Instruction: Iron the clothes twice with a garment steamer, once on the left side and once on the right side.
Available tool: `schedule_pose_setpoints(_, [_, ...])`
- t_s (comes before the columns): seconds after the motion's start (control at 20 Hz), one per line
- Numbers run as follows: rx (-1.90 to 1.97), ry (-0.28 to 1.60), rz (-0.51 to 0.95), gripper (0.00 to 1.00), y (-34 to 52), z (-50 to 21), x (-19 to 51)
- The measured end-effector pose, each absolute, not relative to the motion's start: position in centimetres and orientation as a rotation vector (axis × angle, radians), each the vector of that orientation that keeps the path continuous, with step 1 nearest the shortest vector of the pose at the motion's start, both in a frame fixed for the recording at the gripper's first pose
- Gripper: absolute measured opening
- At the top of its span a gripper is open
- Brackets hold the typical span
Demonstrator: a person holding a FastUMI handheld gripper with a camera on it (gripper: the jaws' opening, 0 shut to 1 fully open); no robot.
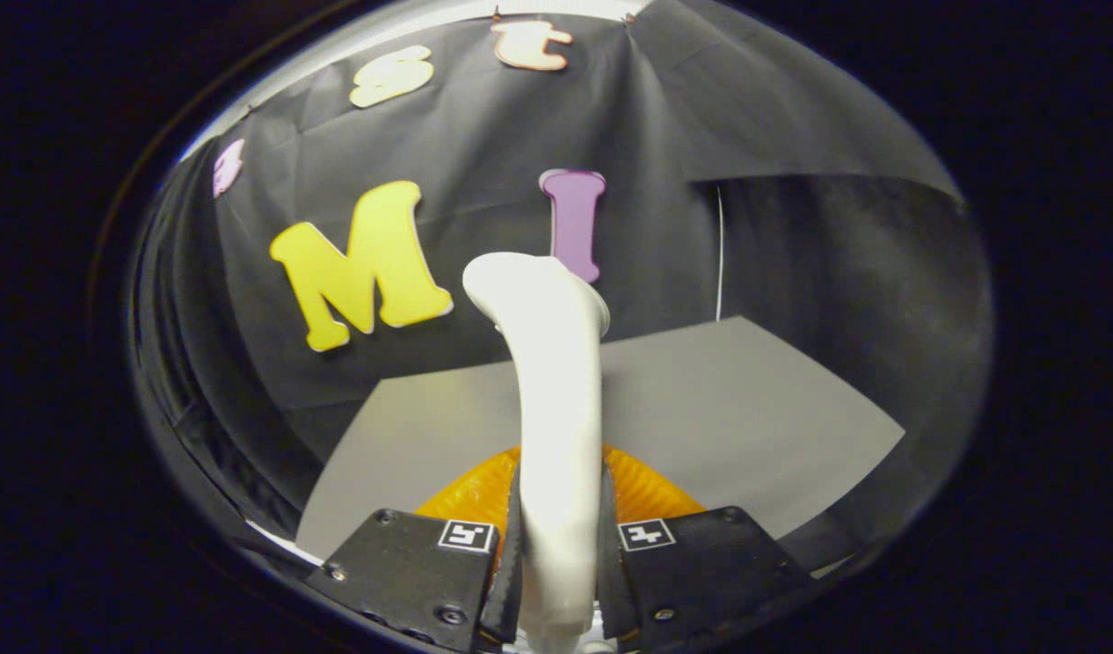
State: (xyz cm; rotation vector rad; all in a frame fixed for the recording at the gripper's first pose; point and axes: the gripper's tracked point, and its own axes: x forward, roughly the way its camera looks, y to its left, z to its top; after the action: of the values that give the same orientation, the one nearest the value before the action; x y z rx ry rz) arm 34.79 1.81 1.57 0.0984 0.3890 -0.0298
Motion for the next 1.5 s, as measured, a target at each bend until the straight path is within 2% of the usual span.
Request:
schedule_pose_setpoints(0.4, [0.072,0.133,0.13,0.36,11.5,10.3,28.4])
schedule_pose_setpoints(0.65, [0.028,-0.031,0.192,0.36,18.7,15.5,26.2])
schedule_pose_setpoints(1.0, [0.001,-0.252,0.35,0.36,29.5,22.5,23.2])
schedule_pose_setpoints(1.3, [-0.047,-0.24,0.356,0.36,35.3,23.3,23.8])
schedule_pose_setpoints(1.5, [-0.085,-0.187,0.357,0.36,36.8,20.3,24.2])
